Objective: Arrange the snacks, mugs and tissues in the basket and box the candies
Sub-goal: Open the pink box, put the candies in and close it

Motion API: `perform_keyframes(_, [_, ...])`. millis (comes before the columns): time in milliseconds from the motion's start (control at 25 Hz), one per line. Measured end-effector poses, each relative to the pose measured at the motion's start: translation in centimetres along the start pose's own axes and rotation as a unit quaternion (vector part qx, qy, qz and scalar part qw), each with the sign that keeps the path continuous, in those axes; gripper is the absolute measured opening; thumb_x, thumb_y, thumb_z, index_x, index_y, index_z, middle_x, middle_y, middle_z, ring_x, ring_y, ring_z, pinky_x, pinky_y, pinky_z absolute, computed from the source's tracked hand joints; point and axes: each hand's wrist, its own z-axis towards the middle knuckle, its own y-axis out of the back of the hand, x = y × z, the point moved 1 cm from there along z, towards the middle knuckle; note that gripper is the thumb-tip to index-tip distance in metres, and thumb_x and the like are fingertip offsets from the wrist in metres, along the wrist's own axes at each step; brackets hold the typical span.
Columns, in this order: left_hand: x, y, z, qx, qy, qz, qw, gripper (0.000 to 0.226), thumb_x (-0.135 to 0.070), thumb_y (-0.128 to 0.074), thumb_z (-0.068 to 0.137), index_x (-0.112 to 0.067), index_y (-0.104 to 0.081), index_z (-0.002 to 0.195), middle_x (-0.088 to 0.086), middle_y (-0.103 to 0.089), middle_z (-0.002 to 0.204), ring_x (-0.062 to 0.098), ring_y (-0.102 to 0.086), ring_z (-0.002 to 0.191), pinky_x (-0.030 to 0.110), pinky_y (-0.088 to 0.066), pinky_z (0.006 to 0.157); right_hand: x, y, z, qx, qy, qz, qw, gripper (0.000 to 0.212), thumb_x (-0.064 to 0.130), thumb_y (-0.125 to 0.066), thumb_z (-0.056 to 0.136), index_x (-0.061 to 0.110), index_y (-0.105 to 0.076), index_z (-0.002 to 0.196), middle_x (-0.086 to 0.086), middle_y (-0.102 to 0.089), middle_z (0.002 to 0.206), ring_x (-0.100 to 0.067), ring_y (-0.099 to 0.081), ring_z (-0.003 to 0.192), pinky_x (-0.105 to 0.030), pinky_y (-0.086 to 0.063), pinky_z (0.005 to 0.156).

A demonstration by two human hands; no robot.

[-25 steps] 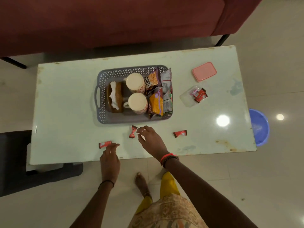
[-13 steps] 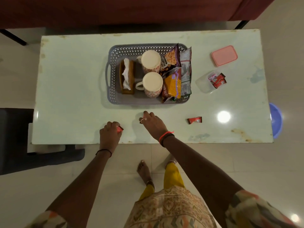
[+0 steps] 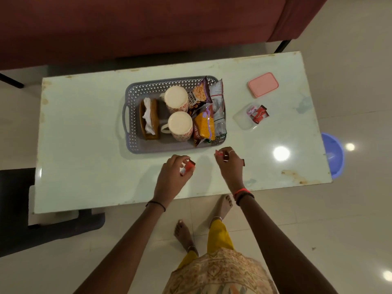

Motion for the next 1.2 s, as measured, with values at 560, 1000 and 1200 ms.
perform_keyframes(560, [-12.5,-7.6,7.8,0.075,-0.067,-0.11,0.989,0.034,-0.038,-0.06,0.086,-0.024,-0.055,0.116,-0.002,-0.056,0.113,0.011,-0.059,0.092,0.024,-0.055,0.072,1.0,11.6,16.6,-0.048,0.017,-0.006,0.999,0.027,0.011,-0.065,0.085,0.007,-0.064,0.111,-0.009,-0.057,0.116,-0.017,-0.058,0.087,0.001,-0.042,0.061])
perform_keyframes(1000, [-17.1,-7.5,17.1,0.029,-0.122,-0.021,0.992,0.035,-0.032,-0.058,0.088,-0.015,-0.056,0.118,0.007,-0.059,0.112,0.022,-0.059,0.095,0.036,-0.052,0.08,-5.7,7.0,4.7,0.143,0.074,-0.269,0.95,0.041,0.026,-0.064,0.087,0.021,-0.055,0.127,-0.004,-0.049,0.124,-0.02,-0.052,0.107,-0.028,-0.051,0.089])
perform_keyframes(1200, [-18.2,-10.0,21.5,0.057,-0.158,0.073,0.983,0.034,-0.03,-0.058,0.087,-0.014,-0.055,0.118,0.01,-0.059,0.115,0.028,-0.057,0.1,0.039,-0.045,0.084,-6.4,5.1,4.4,0.137,0.142,-0.34,0.92,0.037,0.007,-0.051,0.093,0.015,-0.052,0.129,-0.008,-0.048,0.123,-0.024,-0.051,0.101,-0.033,-0.05,0.086])
